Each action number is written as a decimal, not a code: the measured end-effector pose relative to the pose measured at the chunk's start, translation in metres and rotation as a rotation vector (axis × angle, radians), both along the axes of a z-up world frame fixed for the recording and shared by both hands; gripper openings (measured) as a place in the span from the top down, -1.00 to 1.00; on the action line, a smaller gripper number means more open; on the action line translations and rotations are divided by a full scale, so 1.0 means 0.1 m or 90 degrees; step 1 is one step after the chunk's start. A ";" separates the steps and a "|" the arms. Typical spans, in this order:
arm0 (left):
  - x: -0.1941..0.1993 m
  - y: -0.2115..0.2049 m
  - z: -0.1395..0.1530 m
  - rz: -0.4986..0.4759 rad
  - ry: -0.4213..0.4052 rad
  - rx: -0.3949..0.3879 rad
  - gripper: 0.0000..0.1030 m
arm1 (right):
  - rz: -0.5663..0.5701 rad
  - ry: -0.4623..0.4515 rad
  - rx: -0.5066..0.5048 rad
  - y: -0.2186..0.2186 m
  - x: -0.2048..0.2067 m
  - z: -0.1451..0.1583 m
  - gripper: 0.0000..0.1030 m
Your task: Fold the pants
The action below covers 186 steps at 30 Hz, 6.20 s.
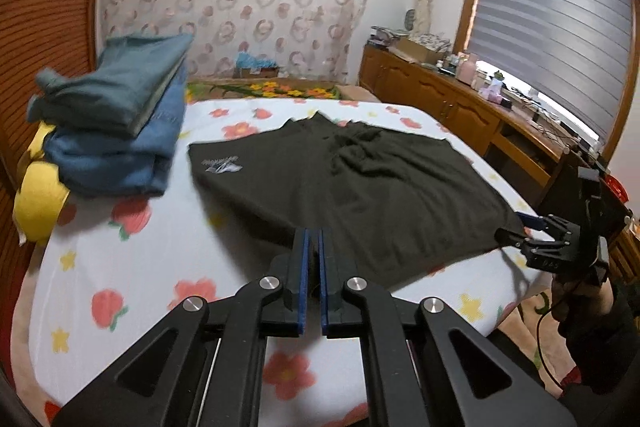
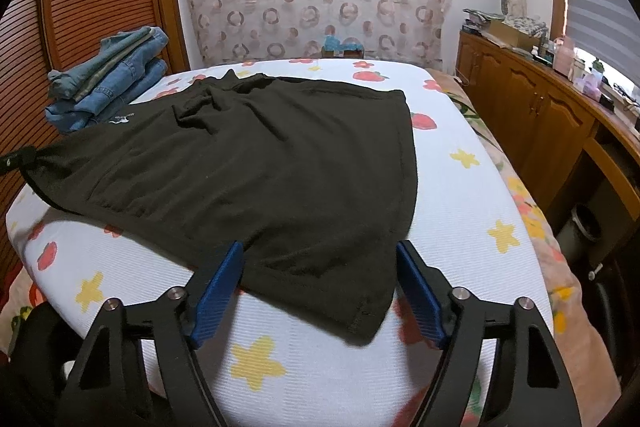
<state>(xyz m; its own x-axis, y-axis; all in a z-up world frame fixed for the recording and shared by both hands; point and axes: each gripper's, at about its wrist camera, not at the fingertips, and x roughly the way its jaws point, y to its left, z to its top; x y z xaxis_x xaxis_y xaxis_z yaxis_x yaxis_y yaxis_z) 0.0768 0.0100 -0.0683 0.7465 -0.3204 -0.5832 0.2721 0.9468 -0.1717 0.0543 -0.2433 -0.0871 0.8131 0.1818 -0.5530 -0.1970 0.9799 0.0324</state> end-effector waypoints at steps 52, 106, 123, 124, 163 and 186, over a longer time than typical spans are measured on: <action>0.42 -0.39 -0.20 -0.002 0.045 0.012 -0.55 | 0.089 -0.034 0.019 0.24 0.07 0.14 0.02; 0.30 -0.58 -0.27 -0.008 0.046 0.046 -0.58 | 0.155 -0.084 0.017 0.02 0.10 0.42 0.95; 0.39 -1.03 -0.05 -0.055 0.023 0.051 -0.58 | 0.083 -0.100 0.017 -0.20 -0.27 0.39 0.95; 0.40 -1.07 -0.06 -0.059 0.026 0.054 -0.58 | 0.080 -0.098 0.018 -0.21 -0.27 0.40 0.95; 0.47 -1.33 -0.49 -0.080 0.104 0.098 -0.59 | 0.053 -0.052 0.023 -0.08 -0.08 0.38 0.15; 0.49 -1.31 -0.46 -0.090 0.106 0.094 -0.59 | 0.045 -0.009 -0.026 0.13 0.28 -0.04 -0.31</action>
